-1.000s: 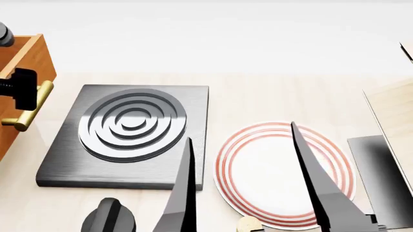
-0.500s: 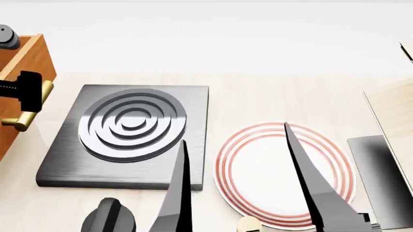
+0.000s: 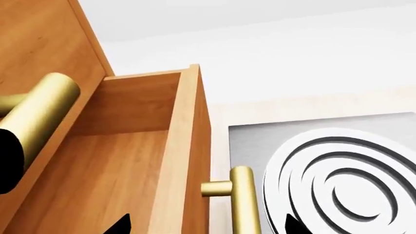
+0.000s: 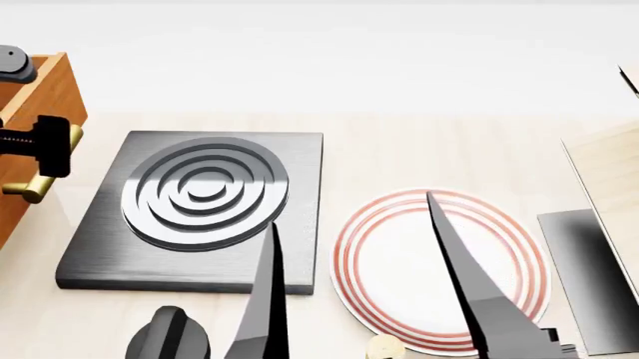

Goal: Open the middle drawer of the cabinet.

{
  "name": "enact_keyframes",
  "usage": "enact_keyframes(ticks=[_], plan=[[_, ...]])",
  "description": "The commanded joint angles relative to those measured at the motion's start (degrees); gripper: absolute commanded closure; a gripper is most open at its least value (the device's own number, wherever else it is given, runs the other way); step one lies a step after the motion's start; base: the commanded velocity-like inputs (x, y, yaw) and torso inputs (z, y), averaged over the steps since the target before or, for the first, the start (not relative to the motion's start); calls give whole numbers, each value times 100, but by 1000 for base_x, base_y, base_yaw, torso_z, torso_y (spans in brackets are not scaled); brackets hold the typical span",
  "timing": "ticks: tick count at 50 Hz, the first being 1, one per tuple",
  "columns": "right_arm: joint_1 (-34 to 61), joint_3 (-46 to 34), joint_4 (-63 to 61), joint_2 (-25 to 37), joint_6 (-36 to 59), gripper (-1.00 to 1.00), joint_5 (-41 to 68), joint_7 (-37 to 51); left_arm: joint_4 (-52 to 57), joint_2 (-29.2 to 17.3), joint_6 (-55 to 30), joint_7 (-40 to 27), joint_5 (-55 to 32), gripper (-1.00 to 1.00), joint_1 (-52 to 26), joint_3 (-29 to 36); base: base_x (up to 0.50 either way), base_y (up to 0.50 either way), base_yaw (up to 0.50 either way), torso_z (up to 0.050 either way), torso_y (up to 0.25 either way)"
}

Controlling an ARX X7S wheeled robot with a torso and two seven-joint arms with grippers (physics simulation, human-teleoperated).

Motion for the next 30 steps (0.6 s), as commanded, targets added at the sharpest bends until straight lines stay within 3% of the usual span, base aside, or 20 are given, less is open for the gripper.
enact_keyframes(ticks=[1, 30], plan=[[1, -40, 0, 0, 17, -100, -21, -33, -700, 325, 108, 331, 98, -100, 41, 6, 0, 0, 0, 0, 0], [-43, -90, 0, 0, -8, -100, -48, -94, -720, 358, 37, 298, 519, -100, 240, -491, 0, 0, 0, 0, 0]])
